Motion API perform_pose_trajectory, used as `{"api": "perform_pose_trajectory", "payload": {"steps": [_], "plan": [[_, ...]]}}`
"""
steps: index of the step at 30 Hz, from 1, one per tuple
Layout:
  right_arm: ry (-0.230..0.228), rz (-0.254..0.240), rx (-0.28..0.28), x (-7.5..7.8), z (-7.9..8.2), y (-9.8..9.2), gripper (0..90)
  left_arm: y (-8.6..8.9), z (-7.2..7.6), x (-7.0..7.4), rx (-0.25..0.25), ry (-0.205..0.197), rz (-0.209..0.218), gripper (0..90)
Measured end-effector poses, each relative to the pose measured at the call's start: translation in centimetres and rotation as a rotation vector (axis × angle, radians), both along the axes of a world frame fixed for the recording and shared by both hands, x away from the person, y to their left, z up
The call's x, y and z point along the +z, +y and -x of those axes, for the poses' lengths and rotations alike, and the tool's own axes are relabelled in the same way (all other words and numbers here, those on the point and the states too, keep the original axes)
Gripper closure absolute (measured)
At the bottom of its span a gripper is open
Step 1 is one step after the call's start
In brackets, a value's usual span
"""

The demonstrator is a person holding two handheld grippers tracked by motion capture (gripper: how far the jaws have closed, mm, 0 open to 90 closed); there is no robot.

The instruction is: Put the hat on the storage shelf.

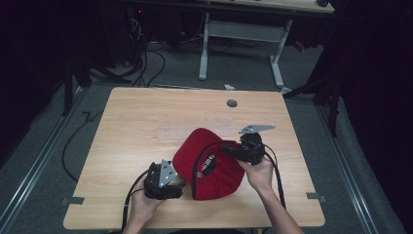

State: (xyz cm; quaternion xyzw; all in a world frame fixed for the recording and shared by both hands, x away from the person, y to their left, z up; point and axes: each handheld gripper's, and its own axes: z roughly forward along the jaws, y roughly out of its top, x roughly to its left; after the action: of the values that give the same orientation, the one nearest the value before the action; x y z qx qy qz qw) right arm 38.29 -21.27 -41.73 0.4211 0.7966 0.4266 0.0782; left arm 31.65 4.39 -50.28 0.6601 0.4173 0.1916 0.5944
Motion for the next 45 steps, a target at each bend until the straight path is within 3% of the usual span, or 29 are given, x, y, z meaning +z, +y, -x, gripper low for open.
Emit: {"api": "perform_pose_trajectory", "payload": {"steps": [8,14,25,28,30,33,37,42,45], "plan": [[0.011,0.000,0.008,-0.1,0.0,0.0,81.5,-0.3,0.2,0.1,-0.028,0.003,-0.013,19.6],[0.048,-0.012,0.016,-0.5,0.0,-0.1,81.5,-0.2,0.5,0.3,-0.038,-0.022,-0.009,19.7],[0.080,-0.033,0.023,-0.7,0.3,-0.4,81.3,-0.3,0.4,0.5,-0.024,-0.046,-0.018,22.0],[0.094,-0.028,0.043,-0.9,0.4,-0.2,81.3,-0.2,0.7,0.9,-0.035,-0.064,0.021,27.8],[0.119,-0.067,0.087,-1.3,0.5,0.2,81.3,-0.4,0.7,0.9,-0.041,-0.068,0.007,31.5],[0.102,-0.045,0.083,-1.4,0.8,0.8,81.2,-0.4,0.7,0.7,-0.042,-0.069,0.009,35.3],[0.118,-0.065,0.093,-1.6,0.7,0.6,80.7,0.2,0.8,1.1,-0.048,-0.052,0.039,42.4],[0.108,-0.078,0.095,-1.8,0.8,0.5,78.7,0.2,1.2,1.4,-0.079,-0.071,-0.004,51.6],[0.103,-0.090,0.096,-2.0,0.8,0.5,77.7,0.4,1.2,1.7,-0.094,-0.056,0.008,55.0]]}}
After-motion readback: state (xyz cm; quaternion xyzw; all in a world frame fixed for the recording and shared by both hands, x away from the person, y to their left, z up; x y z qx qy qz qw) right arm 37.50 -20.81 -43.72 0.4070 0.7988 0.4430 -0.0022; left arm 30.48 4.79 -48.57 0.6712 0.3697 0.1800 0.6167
